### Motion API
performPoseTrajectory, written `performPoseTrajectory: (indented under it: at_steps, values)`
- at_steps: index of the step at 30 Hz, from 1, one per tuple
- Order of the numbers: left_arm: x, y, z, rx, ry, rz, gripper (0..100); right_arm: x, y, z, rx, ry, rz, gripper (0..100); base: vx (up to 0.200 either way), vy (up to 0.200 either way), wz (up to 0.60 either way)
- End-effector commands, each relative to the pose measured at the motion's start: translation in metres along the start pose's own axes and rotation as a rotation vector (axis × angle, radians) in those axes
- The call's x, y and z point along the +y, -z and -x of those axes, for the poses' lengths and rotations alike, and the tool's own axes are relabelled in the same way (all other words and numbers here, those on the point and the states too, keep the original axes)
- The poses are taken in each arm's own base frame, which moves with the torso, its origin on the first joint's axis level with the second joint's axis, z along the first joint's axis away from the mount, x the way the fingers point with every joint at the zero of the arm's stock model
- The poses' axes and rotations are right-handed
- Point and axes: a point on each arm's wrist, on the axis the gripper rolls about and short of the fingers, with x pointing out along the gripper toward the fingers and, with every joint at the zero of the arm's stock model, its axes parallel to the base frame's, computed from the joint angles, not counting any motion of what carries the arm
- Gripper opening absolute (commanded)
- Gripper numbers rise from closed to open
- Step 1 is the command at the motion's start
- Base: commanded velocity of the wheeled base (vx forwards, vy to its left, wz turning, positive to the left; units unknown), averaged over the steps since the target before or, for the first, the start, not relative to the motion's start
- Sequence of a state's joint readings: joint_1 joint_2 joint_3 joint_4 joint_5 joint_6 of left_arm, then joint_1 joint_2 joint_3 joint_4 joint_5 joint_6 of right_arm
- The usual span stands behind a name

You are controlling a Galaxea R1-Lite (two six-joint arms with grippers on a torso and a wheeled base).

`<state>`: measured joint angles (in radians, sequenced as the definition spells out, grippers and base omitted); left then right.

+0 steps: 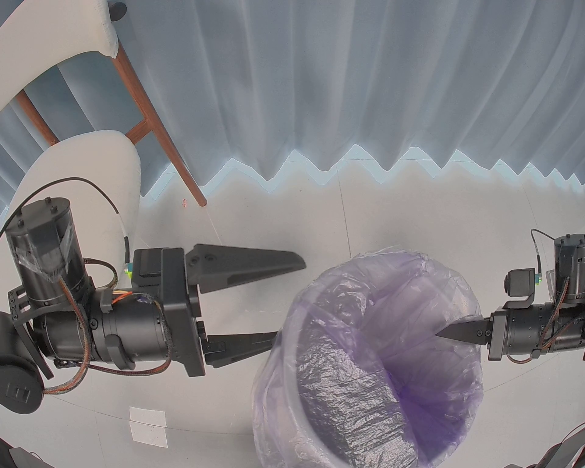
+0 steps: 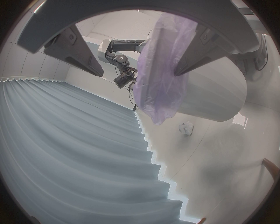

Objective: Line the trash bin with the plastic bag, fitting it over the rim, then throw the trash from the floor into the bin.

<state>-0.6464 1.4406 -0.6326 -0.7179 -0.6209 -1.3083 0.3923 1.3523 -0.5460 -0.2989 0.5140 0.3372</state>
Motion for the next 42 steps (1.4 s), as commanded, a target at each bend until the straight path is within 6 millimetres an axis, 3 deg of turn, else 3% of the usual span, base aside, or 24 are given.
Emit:
performPoseTrajectory:
  at_steps: [1, 6, 11, 23, 27, 34, 42]
  values:
    - [-0.003, -0.003, -0.004, -0.001, 0.009, 0.003, 100, -0.001, 0.0, -0.001, 0.002, 0.002, -0.002, 0, 0.0, 0.0, 0.0]
    - [-0.003, -0.005, -0.006, -0.002, 0.008, 0.003, 100, 0.0, -0.002, 0.0, -0.007, -0.002, -0.045, 0, 0.0, 0.0, 0.0]
    - [-0.001, -0.006, -0.002, -0.019, 0.001, 0.008, 100, 0.007, -0.011, 0.007, -0.116, -0.06, -0.198, 0, 0.0, 0.0, 0.0]
    - [0.006, -0.007, 0.04, -0.156, -0.022, 0.013, 100, 0.001, -0.012, 0.002, -0.143, -0.055, -0.238, 0, 0.0, 0.0, 0.0]
    - [-0.001, -0.006, 0.053, -0.199, 0.005, 0.017, 100, -0.001, -0.011, 0.0, -0.14, -0.046, -0.242, 0, 0.0, 0.0, 0.0]
    - [-0.007, 0.007, 0.057, -0.16, 0.047, 0.155, 100, -0.007, -0.013, -0.008, -0.166, 0.006, -0.248, 0, 0.0, 0.0, 0.0]
    - [-0.004, 0.009, 0.053, -0.136, 0.035, 0.129, 100, -0.015, -0.022, -0.017, -0.203, 0.014, -0.296, 0, 0.0, 0.0, 0.0]
